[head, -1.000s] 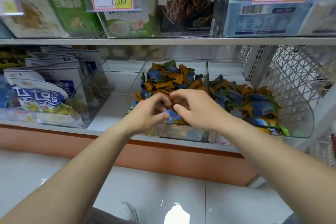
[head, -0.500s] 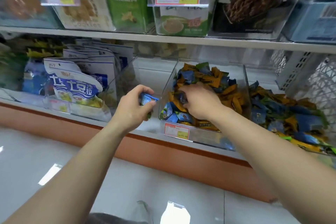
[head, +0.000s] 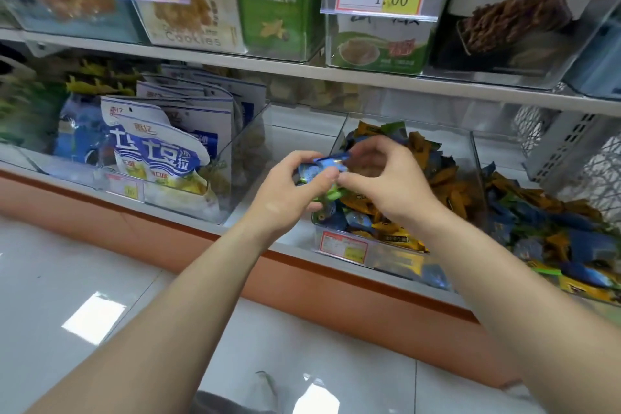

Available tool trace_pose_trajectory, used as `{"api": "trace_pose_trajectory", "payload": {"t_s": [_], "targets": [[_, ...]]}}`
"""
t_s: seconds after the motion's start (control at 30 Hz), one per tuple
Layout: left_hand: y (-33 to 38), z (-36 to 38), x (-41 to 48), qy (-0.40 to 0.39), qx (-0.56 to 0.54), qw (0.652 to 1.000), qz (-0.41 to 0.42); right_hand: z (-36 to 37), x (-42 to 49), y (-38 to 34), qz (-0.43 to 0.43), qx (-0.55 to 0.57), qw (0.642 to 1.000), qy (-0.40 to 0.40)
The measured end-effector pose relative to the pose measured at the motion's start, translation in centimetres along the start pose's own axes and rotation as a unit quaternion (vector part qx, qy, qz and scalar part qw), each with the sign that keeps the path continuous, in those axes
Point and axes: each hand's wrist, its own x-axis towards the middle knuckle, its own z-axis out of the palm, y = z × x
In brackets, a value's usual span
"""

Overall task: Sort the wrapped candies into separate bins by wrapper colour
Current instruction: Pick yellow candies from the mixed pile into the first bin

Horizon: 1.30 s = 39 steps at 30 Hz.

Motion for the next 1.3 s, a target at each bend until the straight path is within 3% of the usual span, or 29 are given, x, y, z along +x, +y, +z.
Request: {"api": "trace_pose_trajectory", "payload": {"t_s": [0.1,0.2,0.3,0.47,0.57,0.63,0.7,0.8,0.93,1.03,1.13,1.23,1.3], "targets": [[-0.2,-0.4,0.2,0.031,0.02,0.999,0.03,1.0,0.4,0.2,-0.028,-0.015,0.999,-0.021],[-0.8,-2.0,0.4,0.081,0.07,0.994,0.011,0.6,1.0,1.8,-0.039,-0.141,0.989,-0.032],[-1.5,-3.0,0.5,0.099,0.126,0.987,-0.005,1.2,1.4,3.6,-0.038,-0.307,0.939,-0.151],[-1.8,-3.3,0.6,0.113,0.167,0.979,-0.015,2.2,2.0,4.3,-0.093,-0.447,0.876,-0.153],[-1.7,-3.4,0.6,0.118,0.184,0.976,-0.008,0.9,2.1,3.5,-0.099,-0.373,0.912,-0.138],[-1.6,-3.5,0.5,0.118,0.187,0.975,-0.005,-1.3,1.9,2.6,-0.073,-0.261,0.959,-0.078],[-1.6,-3.4,0.6,0.112,0.185,0.976,-0.002,-3.4,1.2,2.4,-0.05,-0.183,0.982,-0.016],[-1.6,-3.0,0.7,0.099,0.204,0.974,0.0,-4.3,0.2,3.1,-0.037,-0.241,0.969,-0.034],[-1.8,-2.5,0.6,0.085,0.214,0.973,-0.006,-4.3,0.1,4.4,-0.004,-0.421,0.904,-0.074],[-1.7,-2.6,0.5,0.087,0.211,0.974,-0.006,-5.2,0.1,4.1,0.013,-0.449,0.893,-0.024],[-1.8,-2.6,0.5,0.087,0.213,0.973,-0.004,-5.6,-0.6,3.5,-0.052,-0.412,0.909,0.025],[-1.9,-2.5,0.6,0.067,0.216,0.974,0.014,-3.6,-1.2,3.1,-0.065,-0.323,0.938,-0.109],[-1.9,-2.3,0.4,0.042,0.218,0.975,0.027,-2.1,-1.3,3.6,-0.045,-0.345,0.92,-0.183]]}}
